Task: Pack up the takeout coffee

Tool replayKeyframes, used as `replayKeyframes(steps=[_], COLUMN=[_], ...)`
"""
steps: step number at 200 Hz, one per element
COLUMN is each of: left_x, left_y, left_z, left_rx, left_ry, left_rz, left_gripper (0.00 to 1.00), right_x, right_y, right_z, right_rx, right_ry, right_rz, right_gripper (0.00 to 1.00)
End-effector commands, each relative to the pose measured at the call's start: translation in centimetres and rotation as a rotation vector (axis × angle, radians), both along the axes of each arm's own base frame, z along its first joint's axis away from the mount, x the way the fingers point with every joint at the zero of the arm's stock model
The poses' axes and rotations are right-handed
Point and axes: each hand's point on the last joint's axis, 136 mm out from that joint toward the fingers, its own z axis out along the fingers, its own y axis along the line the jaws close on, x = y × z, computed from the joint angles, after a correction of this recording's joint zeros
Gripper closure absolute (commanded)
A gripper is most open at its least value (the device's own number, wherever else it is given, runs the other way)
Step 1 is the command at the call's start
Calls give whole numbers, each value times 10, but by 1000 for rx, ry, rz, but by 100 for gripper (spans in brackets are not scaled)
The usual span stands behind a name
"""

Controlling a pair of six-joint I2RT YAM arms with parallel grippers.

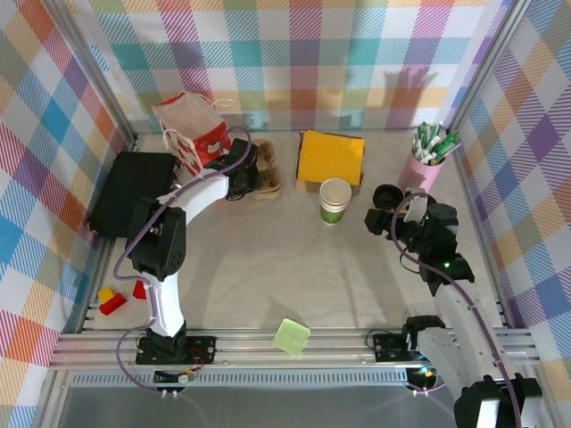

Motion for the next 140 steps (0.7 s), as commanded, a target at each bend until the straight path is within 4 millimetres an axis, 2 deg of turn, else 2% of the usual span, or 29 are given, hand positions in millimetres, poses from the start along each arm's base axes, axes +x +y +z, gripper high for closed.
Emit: replayKeyframes(steps=[1,30,62,121,140], left_x=[1,-3,-10,-11,-9], left_y=[3,3,10,17,16], left_z=[30,31,24,15,13], left_rx=[-14,-21,-6,14,7], left_ry=[-31,-13,26,41,44], left_rz=[-16,-32,-33,-47,-51], left_gripper=[95,93,82,87,86], right_x=[-2,-3,-4,-8,-10], right_y=[4,3,3,0,-2], right_z=[9,12,19,27,30], right_rx=[-9,-14,-22,-54,-62], right_ry=[-39,-38,-45,-42,-47], right_rz=[23,24,25,22,15], right_gripper=[14,14,14,14,14])
